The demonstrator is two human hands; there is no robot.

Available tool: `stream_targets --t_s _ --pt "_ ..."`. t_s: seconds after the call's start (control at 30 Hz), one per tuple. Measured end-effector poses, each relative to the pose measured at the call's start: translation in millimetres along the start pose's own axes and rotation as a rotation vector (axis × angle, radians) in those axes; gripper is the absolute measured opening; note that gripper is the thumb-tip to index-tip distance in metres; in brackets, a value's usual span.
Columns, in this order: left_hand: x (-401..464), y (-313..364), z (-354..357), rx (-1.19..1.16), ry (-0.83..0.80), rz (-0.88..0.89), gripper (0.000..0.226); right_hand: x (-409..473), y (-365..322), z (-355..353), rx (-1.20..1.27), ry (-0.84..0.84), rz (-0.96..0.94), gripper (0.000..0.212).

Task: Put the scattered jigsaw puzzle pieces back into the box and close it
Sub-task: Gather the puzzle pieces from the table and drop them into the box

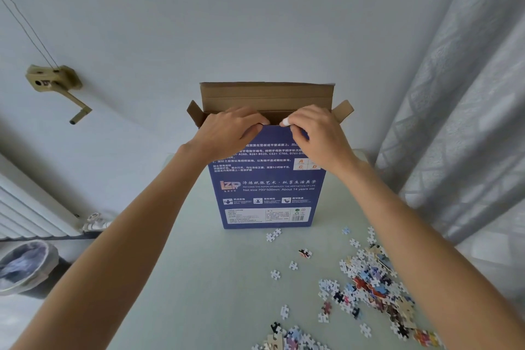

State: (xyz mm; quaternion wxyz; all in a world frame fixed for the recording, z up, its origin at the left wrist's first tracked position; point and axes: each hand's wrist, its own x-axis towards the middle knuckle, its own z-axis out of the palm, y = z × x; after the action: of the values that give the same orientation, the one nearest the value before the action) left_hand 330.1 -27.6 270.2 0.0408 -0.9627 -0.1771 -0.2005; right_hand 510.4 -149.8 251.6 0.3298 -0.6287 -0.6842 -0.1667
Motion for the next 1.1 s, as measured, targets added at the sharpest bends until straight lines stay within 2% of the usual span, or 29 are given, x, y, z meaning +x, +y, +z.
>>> stream_targets --t_s 0.27,0.43,0.53,0.6,0.7,0.8,0.9,0.97,1.1 --pt "-4 -2 -1 0.11 0.11 0.069 0.038 -2 -3 0 -0.029 -0.022 0.033 0.02" --pt "-14 12 5 0.176 0.441 0.085 0.021 -12 -5 -5 -0.087 0.036 -0.007 0.023" --pt "-31 33 16 0.073 0.562 0.065 0.015 -43 -13 -10 -0.095 0.118 -0.001 0.021" --pt "-49 54 31 -0.068 0.575 -0.014 0.013 -80 -19 -8 -0.072 0.133 0.025 0.02" --pt "-91 92 75 -0.323 0.445 -0.194 0.016 -161 -19 6 -0.005 -0.035 0.136 0.023" --pt "-129 121 130 -0.492 0.125 -0.42 0.021 -243 -8 20 0.048 -0.242 0.295 0.025" --pt "-151 133 183 -0.482 -0.264 -0.537 0.039 -310 14 28 0.078 -0.396 0.51 0.028" --pt "-159 132 208 -0.433 -0.439 -0.56 0.052 -336 32 30 0.082 -0.472 0.643 0.034" --pt "-157 126 250 -0.359 -0.574 -0.537 0.063 -355 75 41 0.014 -0.569 0.731 0.049"
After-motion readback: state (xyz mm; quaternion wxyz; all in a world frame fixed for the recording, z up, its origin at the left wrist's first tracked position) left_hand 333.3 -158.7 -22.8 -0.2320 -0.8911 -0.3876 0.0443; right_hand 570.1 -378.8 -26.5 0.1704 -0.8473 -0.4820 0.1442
